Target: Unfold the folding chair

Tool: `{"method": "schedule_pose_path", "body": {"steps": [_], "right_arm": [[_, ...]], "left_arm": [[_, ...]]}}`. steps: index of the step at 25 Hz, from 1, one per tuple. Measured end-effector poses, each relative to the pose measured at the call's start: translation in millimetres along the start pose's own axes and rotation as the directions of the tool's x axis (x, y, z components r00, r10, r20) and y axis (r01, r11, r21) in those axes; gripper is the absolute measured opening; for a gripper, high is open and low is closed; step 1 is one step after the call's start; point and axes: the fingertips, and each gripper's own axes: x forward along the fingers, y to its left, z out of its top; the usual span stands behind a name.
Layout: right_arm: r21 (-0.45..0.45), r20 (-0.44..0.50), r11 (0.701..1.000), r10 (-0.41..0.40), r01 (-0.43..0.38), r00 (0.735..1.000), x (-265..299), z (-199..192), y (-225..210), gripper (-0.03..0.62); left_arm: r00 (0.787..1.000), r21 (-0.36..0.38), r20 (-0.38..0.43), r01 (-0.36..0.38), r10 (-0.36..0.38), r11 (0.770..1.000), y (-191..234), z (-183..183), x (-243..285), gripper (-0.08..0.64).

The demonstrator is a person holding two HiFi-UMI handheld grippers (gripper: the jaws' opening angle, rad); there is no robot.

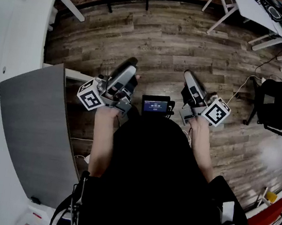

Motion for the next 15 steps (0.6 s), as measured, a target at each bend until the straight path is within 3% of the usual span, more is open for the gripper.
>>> {"method": "schedule_pose_path", "body": {"steps": [8,15], "right_arm": [[-0.039,0.01,0.999,-0.015,0.016,1.0,-4,3,1,0.028],[-0.012,0.013,1.0,-0.029,0.029,1.0,-13,-2,1,0.026]], "left_arm": [[1.0,-0.013,-0.012,0.011,-0.011,1.0,1,-4,1,0.196],[1.0,-0.029,-0.019,0.018,-0.018,0.999,0,-11,1,0.196]]}}
